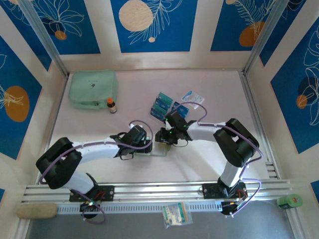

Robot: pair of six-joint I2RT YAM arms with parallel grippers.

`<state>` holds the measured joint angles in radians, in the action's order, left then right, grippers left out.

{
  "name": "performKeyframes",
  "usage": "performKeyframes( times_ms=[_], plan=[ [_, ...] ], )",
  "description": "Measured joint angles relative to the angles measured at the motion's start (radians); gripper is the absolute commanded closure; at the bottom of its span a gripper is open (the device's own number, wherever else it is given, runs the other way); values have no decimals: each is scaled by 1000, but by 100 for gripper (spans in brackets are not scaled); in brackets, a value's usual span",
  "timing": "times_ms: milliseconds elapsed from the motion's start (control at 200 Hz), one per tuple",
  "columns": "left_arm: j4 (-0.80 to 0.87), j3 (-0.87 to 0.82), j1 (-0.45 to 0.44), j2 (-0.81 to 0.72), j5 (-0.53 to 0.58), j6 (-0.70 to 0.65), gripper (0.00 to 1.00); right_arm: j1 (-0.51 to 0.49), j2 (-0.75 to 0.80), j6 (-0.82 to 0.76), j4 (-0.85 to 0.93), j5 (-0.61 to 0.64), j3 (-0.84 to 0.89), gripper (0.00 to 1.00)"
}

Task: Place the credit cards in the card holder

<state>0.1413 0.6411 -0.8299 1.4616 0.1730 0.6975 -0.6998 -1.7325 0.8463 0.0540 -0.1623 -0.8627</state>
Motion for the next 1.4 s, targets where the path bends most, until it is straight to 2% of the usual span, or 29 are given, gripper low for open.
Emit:
performKeyframes(
  times_ms=[220,355,485,585,760,940,1145,1400],
  plan=[
    [0,-2,0,-13,-5,1,3,-2,0,0,-11,-40,-9,71],
    [16,-8,0,-65,-3,2,0,-10,8,5,-16,-56,-18,61],
    [47,-24,-2,-177,23,4,0,-18,34,21,-16,-59,-32,50],
    [77,-35,-2,-270,55,6,0,-34,41,28,-12,-59,-61,46],
    [116,-71,-2,-400,108,19,0,-68,30,36,-2,-58,-126,44],
    [138,-111,1,-479,135,31,0,-95,-55,46,2,-59,-197,43],
    [152,-138,8,-502,144,31,0,-111,-143,57,15,-59,-249,43],
    [151,-171,14,-493,142,31,0,-112,-155,71,14,-59,-257,43]
  ],
)
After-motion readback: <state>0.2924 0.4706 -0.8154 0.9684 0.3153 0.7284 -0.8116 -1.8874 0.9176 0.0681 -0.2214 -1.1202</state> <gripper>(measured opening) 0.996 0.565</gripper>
